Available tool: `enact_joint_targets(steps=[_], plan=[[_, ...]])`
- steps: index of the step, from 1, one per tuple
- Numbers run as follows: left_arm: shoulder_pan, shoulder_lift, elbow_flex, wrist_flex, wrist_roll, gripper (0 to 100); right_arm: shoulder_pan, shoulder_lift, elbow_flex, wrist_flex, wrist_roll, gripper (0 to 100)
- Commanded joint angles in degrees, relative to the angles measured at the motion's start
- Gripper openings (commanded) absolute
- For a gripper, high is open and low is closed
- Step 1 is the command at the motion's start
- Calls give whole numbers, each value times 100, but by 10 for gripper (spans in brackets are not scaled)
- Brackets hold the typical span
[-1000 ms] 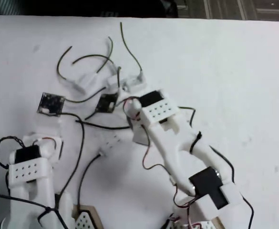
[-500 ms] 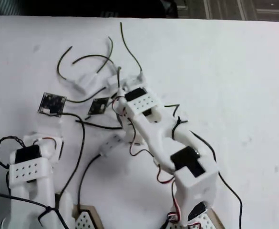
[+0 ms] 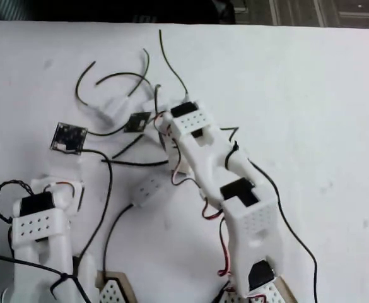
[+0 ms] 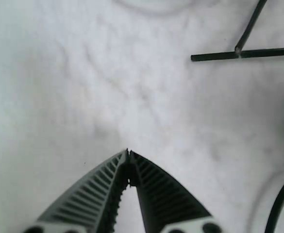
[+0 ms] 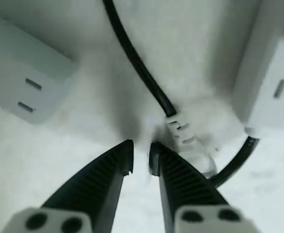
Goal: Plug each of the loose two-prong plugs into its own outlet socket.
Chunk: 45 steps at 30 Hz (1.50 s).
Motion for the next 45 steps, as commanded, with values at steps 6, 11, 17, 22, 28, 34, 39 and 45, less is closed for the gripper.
enact_joint_targets(steps=[6, 11, 17, 22, 28, 34, 39, 45], plan=[[-13, -136, -18, -62, -44, 27, 127, -13, -1090, 945, 0, 105], [-13, -136, -18, -62, -44, 27, 154, 40, -1582, 1200, 18, 105], [-22, -136, -18, -53, -44, 27, 136, 330, -1538, 1165, 255, 175], [-22, -136, -18, -53, -44, 27, 180, 681, -1547, 831, 316, 151], [-22, -136, -18, -53, -44, 27, 268, 866, -1547, 462, 316, 149], [-22, -136, -18, -53, -44, 27, 268, 875, -1547, 268, 316, 150], [-22, -136, -18, -53, -44, 27, 286, 980, -1521, 268, 316, 147], [-31, -136, -18, -53, -44, 27, 303, 1051, -1503, 382, 325, 14]])
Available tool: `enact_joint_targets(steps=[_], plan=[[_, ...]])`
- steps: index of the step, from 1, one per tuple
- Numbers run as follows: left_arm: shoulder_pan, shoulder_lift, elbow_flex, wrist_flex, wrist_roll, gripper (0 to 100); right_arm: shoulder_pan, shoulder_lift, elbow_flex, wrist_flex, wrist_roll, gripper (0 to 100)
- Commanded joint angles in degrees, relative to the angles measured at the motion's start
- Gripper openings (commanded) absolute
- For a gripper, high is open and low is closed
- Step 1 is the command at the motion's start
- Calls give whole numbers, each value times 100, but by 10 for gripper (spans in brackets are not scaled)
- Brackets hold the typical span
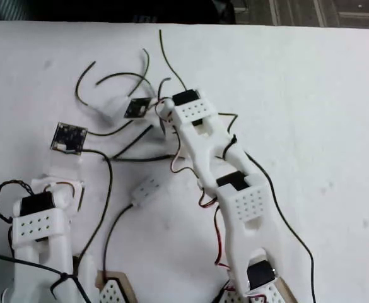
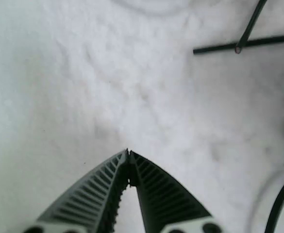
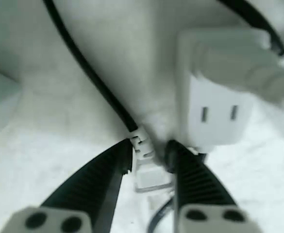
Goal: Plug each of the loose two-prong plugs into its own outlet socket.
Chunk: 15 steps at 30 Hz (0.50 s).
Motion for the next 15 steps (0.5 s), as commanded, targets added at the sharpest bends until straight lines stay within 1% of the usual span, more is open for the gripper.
enact_joint_targets(steps=[1, 6, 11, 15], plan=[[-31, -136, -18, -53, -35, 27, 40, -13, 53, 259, 44, 23], [-31, -136, -18, -53, -44, 27, 48, -251, -185, 1218, -62, 18], [-31, -136, -18, -53, -44, 27, 171, -611, -299, 1640, -967, 18], [-31, -136, -18, -53, -44, 27, 286, -778, -264, 1701, -1793, 18]])
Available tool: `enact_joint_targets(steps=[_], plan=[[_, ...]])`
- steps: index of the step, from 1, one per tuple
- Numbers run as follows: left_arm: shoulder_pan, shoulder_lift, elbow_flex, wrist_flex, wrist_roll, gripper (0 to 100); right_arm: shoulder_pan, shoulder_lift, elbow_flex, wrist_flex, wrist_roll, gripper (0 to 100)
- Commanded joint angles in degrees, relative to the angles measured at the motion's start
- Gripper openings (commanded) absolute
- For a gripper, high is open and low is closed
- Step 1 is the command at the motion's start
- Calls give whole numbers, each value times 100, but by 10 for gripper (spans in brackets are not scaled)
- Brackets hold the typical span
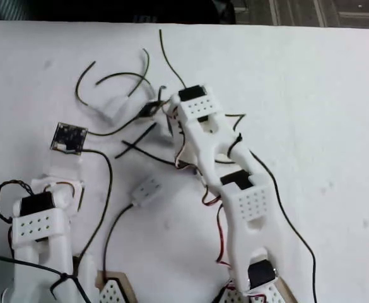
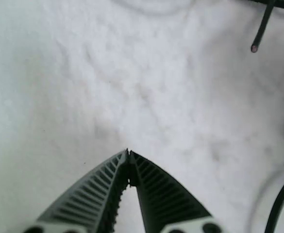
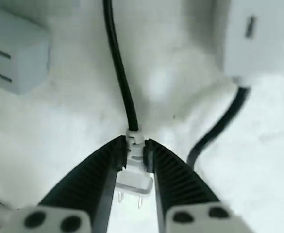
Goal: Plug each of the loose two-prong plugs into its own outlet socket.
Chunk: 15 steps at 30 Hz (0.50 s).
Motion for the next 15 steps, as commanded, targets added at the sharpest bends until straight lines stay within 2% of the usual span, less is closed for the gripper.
enact_joint_targets(steps=[1, 4, 7, 12, 15], plan=[[-31, -136, -18, -53, -44, 27, 180, -462, -132, 119, -791, 18], [-31, -127, -18, -53, -44, 27, 259, -488, -123, 127, -1222, 21], [-31, -127, -18, -53, -44, 27, 242, -488, -105, 180, -1240, 33], [-31, -119, -18, -53, -44, 27, 75, -585, 396, 180, -1231, 157], [-31, -119, -18, -53, -44, 27, -31, -813, 633, 180, -1231, 154]])
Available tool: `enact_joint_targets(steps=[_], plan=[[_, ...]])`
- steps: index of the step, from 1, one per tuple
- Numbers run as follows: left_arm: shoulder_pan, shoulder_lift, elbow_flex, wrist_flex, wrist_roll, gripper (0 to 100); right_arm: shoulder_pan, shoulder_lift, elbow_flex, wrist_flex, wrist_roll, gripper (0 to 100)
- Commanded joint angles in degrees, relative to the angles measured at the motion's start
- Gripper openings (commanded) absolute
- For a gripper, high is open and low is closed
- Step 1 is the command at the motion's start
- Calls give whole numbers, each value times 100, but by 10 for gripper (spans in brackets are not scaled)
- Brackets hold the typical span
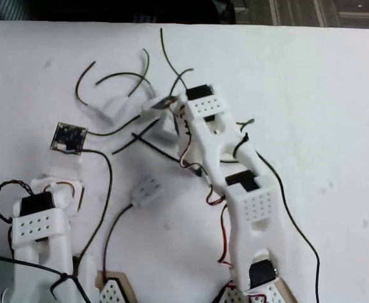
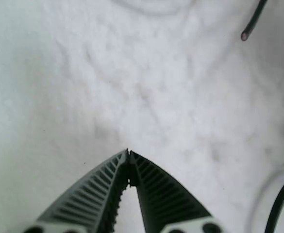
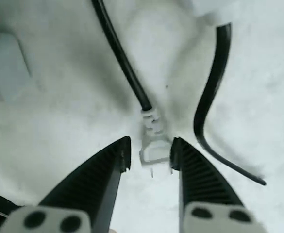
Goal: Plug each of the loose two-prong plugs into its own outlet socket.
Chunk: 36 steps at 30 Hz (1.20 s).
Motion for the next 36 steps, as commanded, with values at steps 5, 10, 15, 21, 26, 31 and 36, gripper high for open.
enact_joint_targets(steps=[5, 10, 15, 21, 26, 31, 36], plan=[[-31, -119, -18, -53, -44, 27, -57, -892, 211, 75, -53, 135], [-31, -119, -9, -53, -44, 27, 242, -725, 255, 57, 440, 134], [-31, -136, -9, 44, -53, 27, 479, -453, 255, 48, 730, 134], [-31, -136, -9, 62, -53, 27, 435, -57, 290, 48, 782, 134], [-31, -136, -9, 62, -53, 27, 365, 259, 290, 48, 782, 127], [-31, -136, -9, 62, -53, 27, 40, 330, 325, 57, 738, 43], [-31, -136, -9, 62, -53, 27, -330, 303, 519, 57, 730, 30]])
